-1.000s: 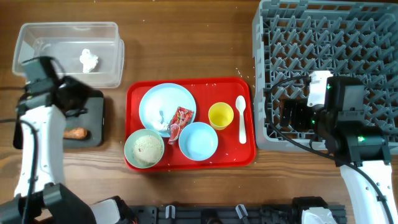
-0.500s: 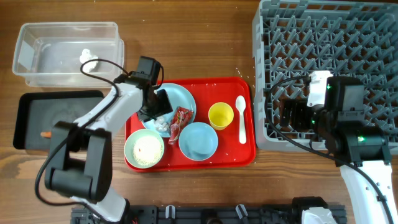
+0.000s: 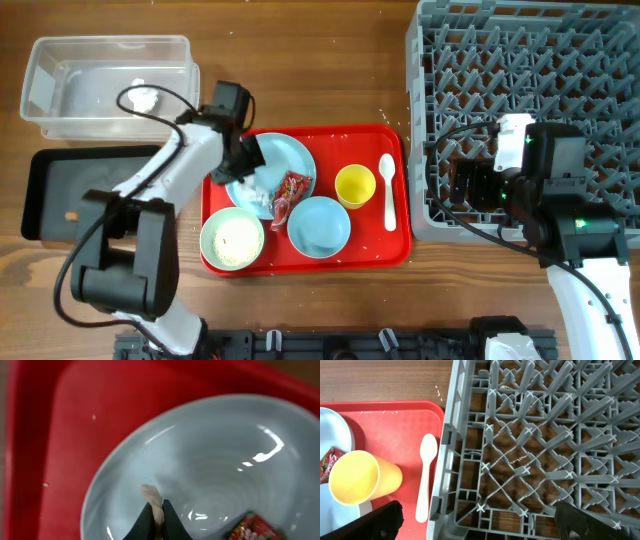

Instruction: Sort waste into correct bins and load items into the dishwasher rack

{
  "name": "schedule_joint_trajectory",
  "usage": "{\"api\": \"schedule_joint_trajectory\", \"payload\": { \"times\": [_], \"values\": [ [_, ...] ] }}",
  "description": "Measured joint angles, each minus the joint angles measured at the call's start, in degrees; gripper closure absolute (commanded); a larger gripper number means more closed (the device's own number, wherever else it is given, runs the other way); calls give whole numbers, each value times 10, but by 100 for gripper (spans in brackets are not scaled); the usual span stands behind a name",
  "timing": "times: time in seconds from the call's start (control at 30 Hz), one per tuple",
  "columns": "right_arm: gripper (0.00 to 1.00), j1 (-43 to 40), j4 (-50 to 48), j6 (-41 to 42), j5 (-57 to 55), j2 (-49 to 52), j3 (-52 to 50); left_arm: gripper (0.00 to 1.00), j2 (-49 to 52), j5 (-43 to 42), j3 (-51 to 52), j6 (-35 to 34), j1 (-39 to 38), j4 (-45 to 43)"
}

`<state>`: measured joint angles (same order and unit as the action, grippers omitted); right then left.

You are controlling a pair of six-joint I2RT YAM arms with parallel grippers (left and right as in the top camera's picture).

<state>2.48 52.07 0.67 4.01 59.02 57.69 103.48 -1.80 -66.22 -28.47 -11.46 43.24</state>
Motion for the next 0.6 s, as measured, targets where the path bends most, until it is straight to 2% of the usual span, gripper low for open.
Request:
{"api": "schedule_joint_trajectory", "payload": {
  "times": [0.13, 0.23, 0.27, 0.33, 0.37, 0.43, 0.6],
  "values": [
    [0, 0, 0, 0, 0, 0, 0, 95, -60, 18, -82, 25, 64, -17],
    [0, 0, 0, 0, 0, 0, 0, 92, -94, 33, -112, 30, 113, -98],
    [0, 0, 0, 0, 0, 0, 0, 87, -99, 37, -117, 30, 129, -119],
    [0, 0, 0, 0, 0, 0, 0, 42, -103, 43, -119, 30, 170, -164],
    [0, 0, 0, 0, 0, 0, 0, 24, -101, 45, -119, 33, 183, -180],
    [1, 0, 0, 0, 0, 0, 0, 25, -87, 48, -119, 34, 204, -230],
    [0, 0, 1, 0, 0, 0, 0, 28, -56, 39, -119, 34, 218, -243]
  ]
}}
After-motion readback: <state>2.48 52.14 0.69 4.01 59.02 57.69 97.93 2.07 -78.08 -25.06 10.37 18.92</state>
